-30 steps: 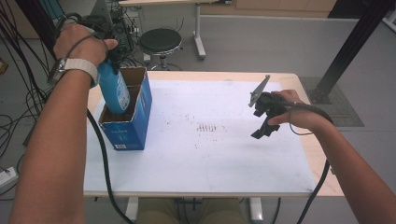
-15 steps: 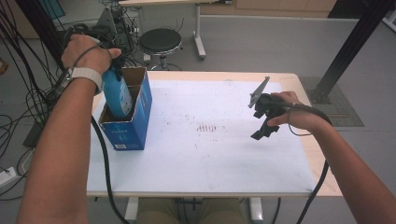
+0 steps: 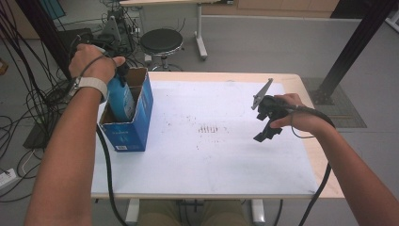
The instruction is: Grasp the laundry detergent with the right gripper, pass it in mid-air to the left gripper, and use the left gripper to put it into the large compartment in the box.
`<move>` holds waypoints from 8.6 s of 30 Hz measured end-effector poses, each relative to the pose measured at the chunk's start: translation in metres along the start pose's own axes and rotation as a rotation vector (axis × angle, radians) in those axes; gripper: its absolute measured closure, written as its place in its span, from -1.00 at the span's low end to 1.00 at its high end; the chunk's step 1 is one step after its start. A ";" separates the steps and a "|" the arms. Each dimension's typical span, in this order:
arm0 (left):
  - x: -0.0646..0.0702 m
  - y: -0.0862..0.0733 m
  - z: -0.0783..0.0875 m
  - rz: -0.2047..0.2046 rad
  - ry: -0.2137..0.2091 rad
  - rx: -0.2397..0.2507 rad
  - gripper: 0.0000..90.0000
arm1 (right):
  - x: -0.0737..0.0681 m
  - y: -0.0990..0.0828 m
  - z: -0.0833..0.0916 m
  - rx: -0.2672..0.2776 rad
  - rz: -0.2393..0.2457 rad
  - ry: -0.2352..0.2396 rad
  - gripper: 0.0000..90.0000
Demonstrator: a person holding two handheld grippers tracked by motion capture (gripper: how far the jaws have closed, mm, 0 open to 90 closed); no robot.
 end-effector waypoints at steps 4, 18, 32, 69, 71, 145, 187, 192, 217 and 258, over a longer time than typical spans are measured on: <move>-0.001 -0.001 -0.005 0.001 0.001 0.002 -0.17 | 0.000 -0.001 -0.001 0.001 -0.005 0.001 -0.79; -0.002 -0.006 -0.020 0.000 -0.001 -0.009 -0.17 | -0.002 -0.003 -0.002 0.000 -0.013 0.002 -0.79; -0.007 -0.010 -0.035 0.003 -0.008 -0.004 -0.17 | -0.003 -0.001 -0.004 0.002 -0.013 0.006 -0.79; -0.015 -0.016 -0.072 0.003 -0.006 -0.022 -0.17 | -0.004 -0.008 -0.010 -0.009 -0.037 0.017 -0.79; -0.016 -0.016 -0.074 0.003 -0.007 -0.023 -0.17 | -0.004 -0.008 -0.010 -0.008 -0.037 0.017 -0.79; -0.018 -0.016 -0.088 -0.004 -0.011 -0.049 -0.17 | -0.007 -0.013 -0.011 -0.005 -0.041 0.020 -0.79; -0.019 -0.016 -0.088 0.001 -0.018 -0.040 -0.17 | -0.007 -0.015 -0.012 -0.002 -0.050 0.021 -0.79; -0.019 -0.016 -0.088 0.001 -0.018 -0.039 -0.17 | -0.008 -0.015 -0.013 -0.002 -0.051 0.022 -0.79; -0.019 -0.016 -0.088 0.002 -0.022 -0.036 -0.17 | -0.007 -0.014 -0.012 -0.004 -0.047 0.021 -0.79; -0.021 -0.017 -0.086 0.000 -0.040 -0.001 -0.36 | -0.009 -0.018 -0.014 0.001 -0.054 0.026 -0.80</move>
Point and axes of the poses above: each handheld gripper's, and its own axes: z roughly backward along the jaws, y roughly out of its top, x roughly to its right, the point moved 1 cm from there along -z, roughly forward along the jaws, and after that the axes turned 15 degrees about -y, right-handed, at the moved point
